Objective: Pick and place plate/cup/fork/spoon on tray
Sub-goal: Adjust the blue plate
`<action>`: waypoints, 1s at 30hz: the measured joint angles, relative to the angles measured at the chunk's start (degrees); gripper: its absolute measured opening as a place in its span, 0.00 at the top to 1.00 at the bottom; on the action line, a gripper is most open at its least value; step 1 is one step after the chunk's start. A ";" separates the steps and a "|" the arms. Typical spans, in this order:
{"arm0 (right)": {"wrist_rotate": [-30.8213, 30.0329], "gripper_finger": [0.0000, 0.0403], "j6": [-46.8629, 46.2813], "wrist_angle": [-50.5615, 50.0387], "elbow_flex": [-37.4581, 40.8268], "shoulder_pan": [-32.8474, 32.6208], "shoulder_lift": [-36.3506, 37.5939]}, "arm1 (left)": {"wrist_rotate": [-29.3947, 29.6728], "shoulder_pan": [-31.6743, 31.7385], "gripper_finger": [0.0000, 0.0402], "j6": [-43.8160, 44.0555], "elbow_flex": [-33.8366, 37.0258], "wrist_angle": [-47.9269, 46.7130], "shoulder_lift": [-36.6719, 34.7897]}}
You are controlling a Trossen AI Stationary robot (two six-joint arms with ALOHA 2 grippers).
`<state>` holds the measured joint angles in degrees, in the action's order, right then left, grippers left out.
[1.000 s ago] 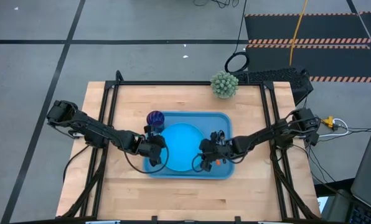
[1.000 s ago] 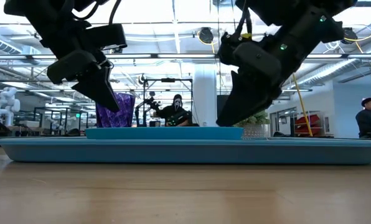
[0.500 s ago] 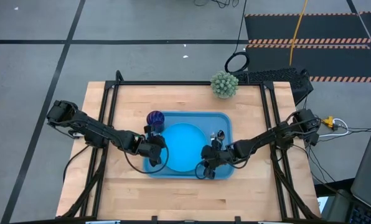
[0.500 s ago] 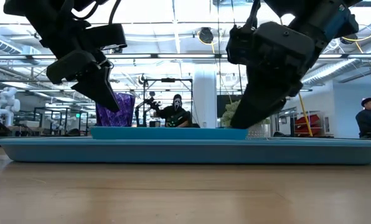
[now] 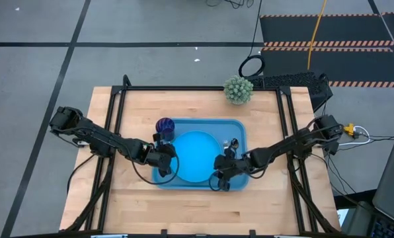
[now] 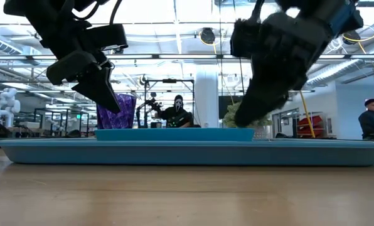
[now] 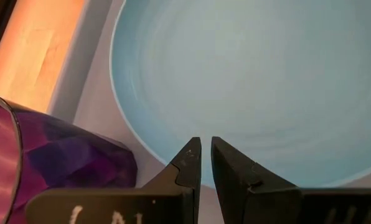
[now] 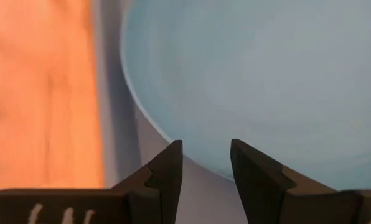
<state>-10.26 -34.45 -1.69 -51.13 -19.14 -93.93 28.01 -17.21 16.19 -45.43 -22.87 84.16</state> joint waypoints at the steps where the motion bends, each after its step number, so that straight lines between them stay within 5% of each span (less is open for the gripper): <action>1: -0.26 0.68 1.19 0.28 0.00 -0.03 0.87 | 0.02 0.00 0.90 0.00 0.00 0.00 0.00; 6: -7.15 0.68 7.58 1.11 0.00 -0.57 6.56 | 0.02 0.00 0.90 0.00 0.00 0.00 0.00; 13: -20.35 0.68 13.28 -10.32 0.10 3.49 9.80 | 0.55 0.00 0.90 -0.72 0.00 0.61 0.02; 22: -17.75 0.68 21.51 -2.02 4.90 14.84 9.35 | 0.57 0.00 0.90 -0.99 0.00 0.94 0.02; 30: -2.52 0.68 27.27 11.89 10.66 24.70 9.35 | 0.57 0.00 0.90 -1.01 0.00 0.93 0.02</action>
<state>-12.78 -7.18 10.20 -40.48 5.57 -84.58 28.58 -17.21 15.18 -45.43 -21.94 84.18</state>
